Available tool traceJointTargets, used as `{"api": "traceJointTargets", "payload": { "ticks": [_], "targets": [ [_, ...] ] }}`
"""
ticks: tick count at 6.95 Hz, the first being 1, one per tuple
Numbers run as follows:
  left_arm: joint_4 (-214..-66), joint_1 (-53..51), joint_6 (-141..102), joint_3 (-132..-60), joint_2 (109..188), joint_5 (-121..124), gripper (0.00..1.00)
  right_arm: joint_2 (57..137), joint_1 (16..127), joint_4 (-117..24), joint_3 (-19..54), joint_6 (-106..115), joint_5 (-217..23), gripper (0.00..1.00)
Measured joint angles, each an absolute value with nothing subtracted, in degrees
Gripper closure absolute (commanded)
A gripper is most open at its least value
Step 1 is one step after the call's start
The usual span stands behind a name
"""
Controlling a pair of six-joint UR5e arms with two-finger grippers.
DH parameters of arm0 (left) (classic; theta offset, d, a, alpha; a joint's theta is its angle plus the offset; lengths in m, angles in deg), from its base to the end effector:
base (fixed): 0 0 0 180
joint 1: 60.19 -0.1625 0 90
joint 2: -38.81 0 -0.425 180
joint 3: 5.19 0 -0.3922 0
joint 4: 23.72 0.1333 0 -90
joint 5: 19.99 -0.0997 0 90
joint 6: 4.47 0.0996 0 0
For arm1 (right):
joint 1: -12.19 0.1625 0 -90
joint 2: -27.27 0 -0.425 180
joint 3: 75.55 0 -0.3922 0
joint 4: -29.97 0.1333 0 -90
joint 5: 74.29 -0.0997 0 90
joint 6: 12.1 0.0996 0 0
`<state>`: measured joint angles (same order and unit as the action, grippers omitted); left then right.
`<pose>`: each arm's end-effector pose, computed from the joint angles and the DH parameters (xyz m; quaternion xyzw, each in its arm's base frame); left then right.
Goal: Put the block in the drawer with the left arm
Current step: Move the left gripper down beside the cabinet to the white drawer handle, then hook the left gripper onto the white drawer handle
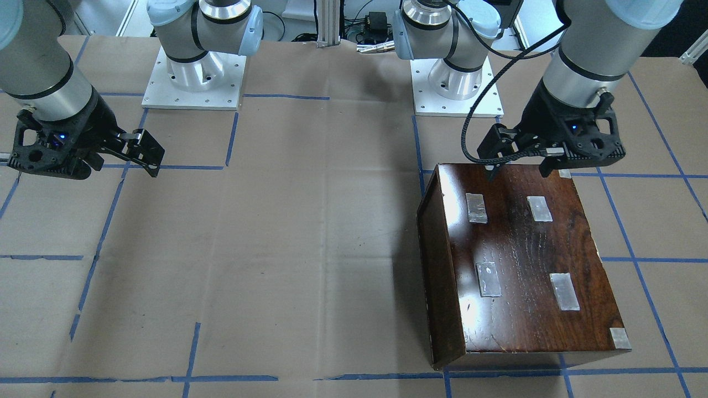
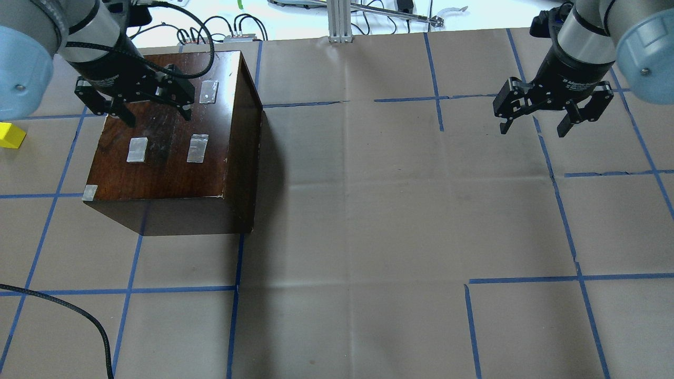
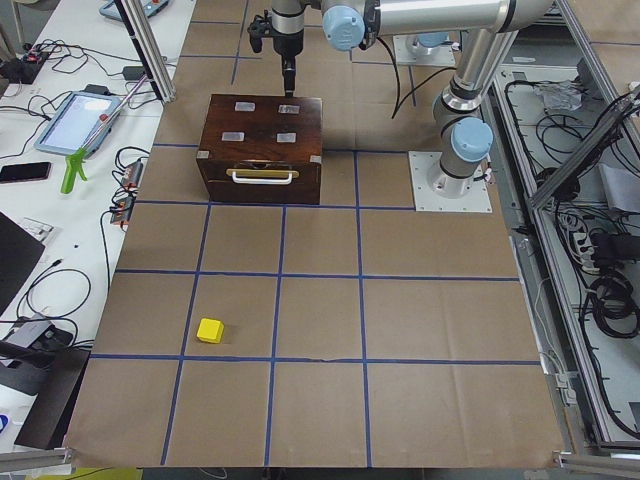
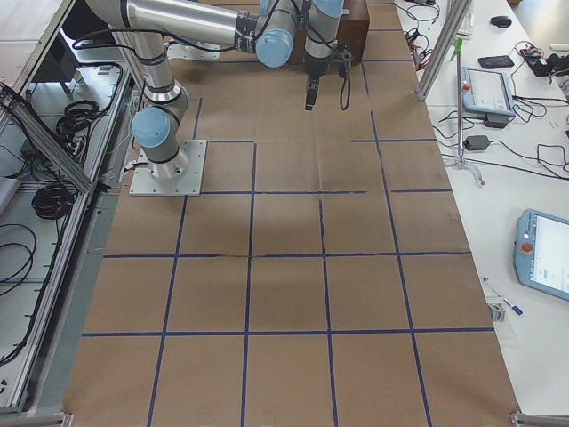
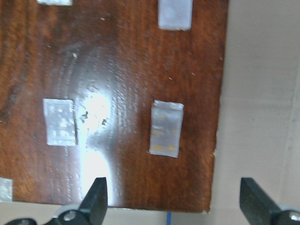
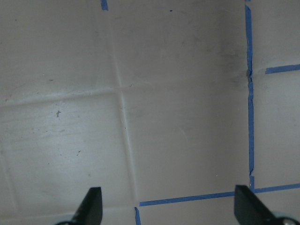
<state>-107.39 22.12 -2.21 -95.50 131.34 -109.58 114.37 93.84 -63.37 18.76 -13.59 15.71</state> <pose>-0.0638 -0.5293 0.4743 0.0472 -0.9984 0.0306 0.0009 0.0588 -0.5174 0.4316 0.0598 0.9976 0.0336 0.0029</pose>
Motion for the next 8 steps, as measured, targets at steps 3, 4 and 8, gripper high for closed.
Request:
{"api": "traceJointTargets", "payload": {
  "ticks": [3, 4, 8],
  "targets": [
    [-106.62, 13.09, 7.95, -95.30, 132.21, -108.71, 0.01, 114.38, 93.84, -63.37, 18.76, -13.59, 15.71, 0.00],
    [-106.64, 10.02, 11.66, -94.71, 133.29, -107.42, 0.01, 114.37, 93.84, -63.37, 18.76, -13.59, 15.71, 0.00],
    [-109.28, -1.43, 25.04, -90.76, 138.91, -99.40, 0.01, 114.37, 93.84, -63.37, 18.76, -13.59, 15.71, 0.00]
  ]
}}
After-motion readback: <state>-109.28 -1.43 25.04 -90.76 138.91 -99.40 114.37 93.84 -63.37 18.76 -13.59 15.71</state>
